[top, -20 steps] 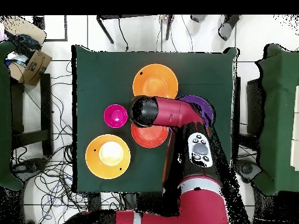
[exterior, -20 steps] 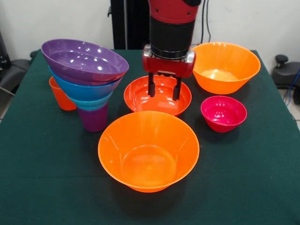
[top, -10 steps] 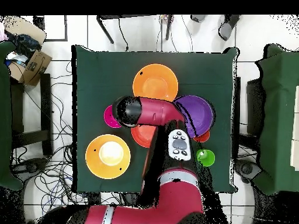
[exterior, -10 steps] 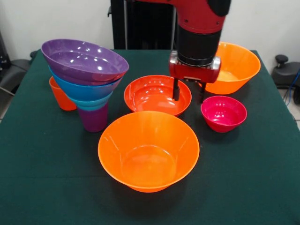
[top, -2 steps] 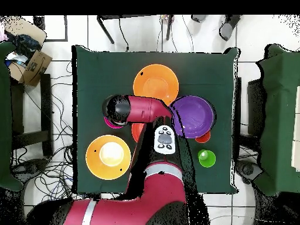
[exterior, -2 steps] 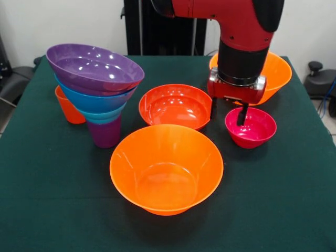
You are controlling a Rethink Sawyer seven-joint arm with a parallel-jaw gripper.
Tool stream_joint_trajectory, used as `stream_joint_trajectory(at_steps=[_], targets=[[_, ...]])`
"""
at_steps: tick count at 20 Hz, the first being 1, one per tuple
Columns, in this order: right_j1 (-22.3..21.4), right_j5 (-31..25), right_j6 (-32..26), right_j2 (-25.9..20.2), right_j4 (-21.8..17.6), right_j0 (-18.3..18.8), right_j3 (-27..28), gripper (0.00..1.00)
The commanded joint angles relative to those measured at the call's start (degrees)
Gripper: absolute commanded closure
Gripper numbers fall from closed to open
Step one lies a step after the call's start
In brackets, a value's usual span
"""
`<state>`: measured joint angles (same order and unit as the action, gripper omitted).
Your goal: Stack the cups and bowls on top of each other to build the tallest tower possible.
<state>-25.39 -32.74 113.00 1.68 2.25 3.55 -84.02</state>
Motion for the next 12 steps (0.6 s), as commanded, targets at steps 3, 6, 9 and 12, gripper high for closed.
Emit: stream_joint_trajectory(at_steps=[3,6,9,12], targets=[[4.29,2.24,10.27,1.22,0.43,-1.54,5.54,0.0],[4.38,3.6,11.84,4.28,-0.66,-3.11,3.84,0.0],[4.91,5.38,12.64,6.69,-1.12,-4.03,2.53,0.0],[5.32,5.76,13.57,9.47,-0.95,-5.32,2.74,0.0]])
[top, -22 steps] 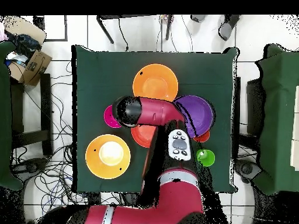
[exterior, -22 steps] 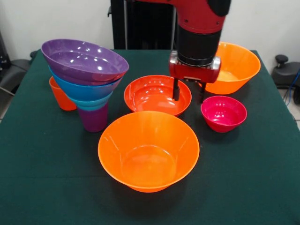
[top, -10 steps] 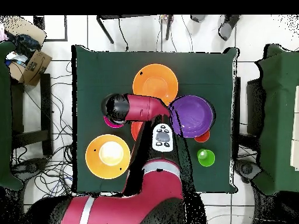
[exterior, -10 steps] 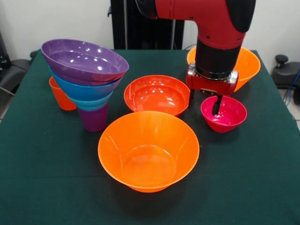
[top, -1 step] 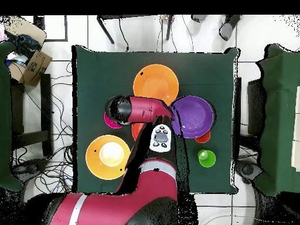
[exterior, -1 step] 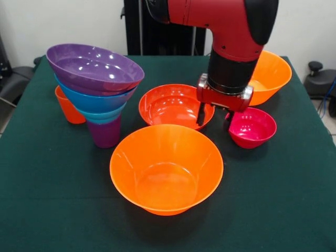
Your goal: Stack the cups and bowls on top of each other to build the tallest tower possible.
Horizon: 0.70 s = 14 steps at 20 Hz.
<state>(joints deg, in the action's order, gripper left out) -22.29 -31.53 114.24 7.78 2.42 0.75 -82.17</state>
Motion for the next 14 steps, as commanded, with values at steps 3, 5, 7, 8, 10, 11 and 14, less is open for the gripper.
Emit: stream_joint_trajectory(at_steps=[3,5,7,8,10,11,14], targets=[[1.76,5.16,11.82,3.75,-0.44,-2.41,-0.11,0.0],[1.18,5.55,11.03,3.09,-0.12,-1.85,-0.96,0.0],[0.49,5.78,10.44,2.53,0.06,-1.4,-1.96,0.0],[0.18,5.73,10.2,2.27,0.16,-1.23,-2.28,0.0],[-0.39,5.4,9.75,1.78,0.39,-0.99,-2.91,0.0],[-0.71,5.39,9.58,1.58,0.45,-0.95,-3.48,0.0],[-0.82,5.27,9.41,1.22,0.7,-0.84,-4.04,0.0]])
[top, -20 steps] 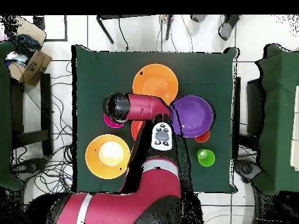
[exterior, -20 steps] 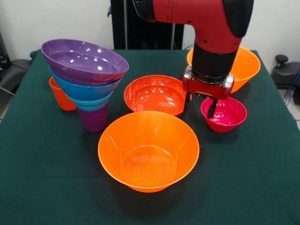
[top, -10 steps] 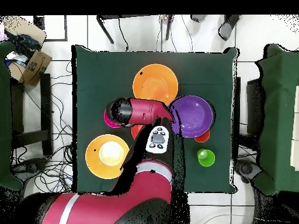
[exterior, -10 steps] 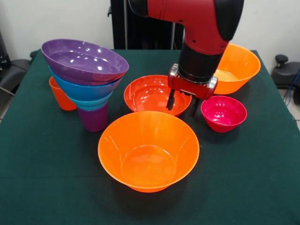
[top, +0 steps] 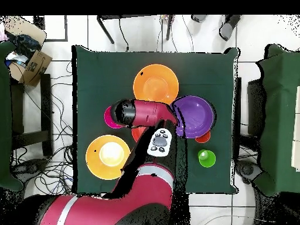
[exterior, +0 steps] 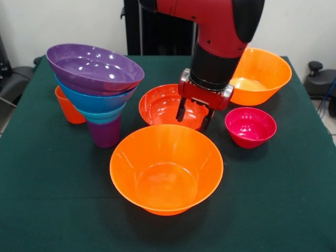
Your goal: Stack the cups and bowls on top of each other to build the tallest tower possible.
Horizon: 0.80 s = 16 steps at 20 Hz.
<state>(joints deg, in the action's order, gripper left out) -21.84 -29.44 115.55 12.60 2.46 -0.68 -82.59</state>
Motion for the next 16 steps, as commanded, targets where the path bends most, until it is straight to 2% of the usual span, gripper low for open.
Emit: stream_joint_trajectory(at_steps=[1,16], targets=[[-0.96,3.04,8.31,-3.4,0.76,0.44,-3.28,0.0],[1.08,5.73,7.67,-5.17,0.92,2.24,-4.57,0.0]])
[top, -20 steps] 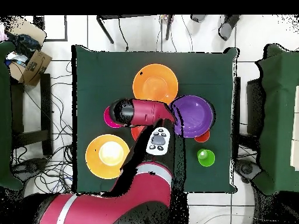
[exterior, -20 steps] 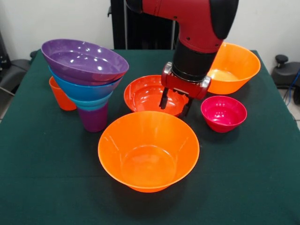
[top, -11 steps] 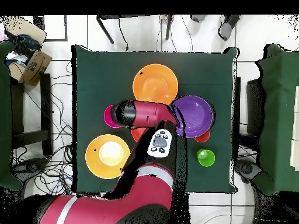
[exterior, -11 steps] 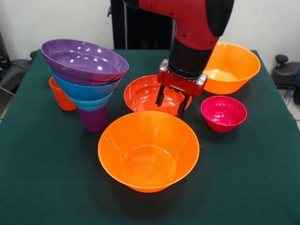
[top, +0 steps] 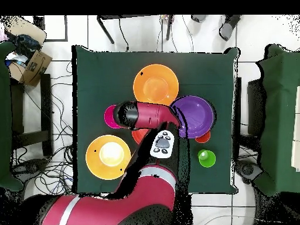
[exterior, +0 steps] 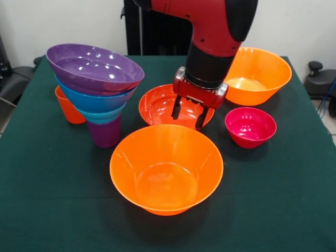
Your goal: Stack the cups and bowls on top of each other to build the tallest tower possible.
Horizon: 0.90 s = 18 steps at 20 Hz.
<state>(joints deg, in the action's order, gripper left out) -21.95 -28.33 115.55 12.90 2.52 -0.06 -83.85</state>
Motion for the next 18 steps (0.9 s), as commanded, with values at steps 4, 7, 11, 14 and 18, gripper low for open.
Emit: stream_joint_trajectory(at_steps=[4,7,11,14,18], targets=[[1.24,5.8,7.69,-6.04,0.86,1.91,-5.29,0.0],[2.12,7.25,7.45,-6.54,0.79,2.56,-5.84,0.0],[3.49,9.1,7.89,-6.49,0.86,2.55,-6.02,0.0],[4.22,10.19,8.56,-6.59,1.22,2.37,-6.23,0.0],[4.86,8.91,11.22,-5.96,3.8,1.36,-6.43,0.0]])
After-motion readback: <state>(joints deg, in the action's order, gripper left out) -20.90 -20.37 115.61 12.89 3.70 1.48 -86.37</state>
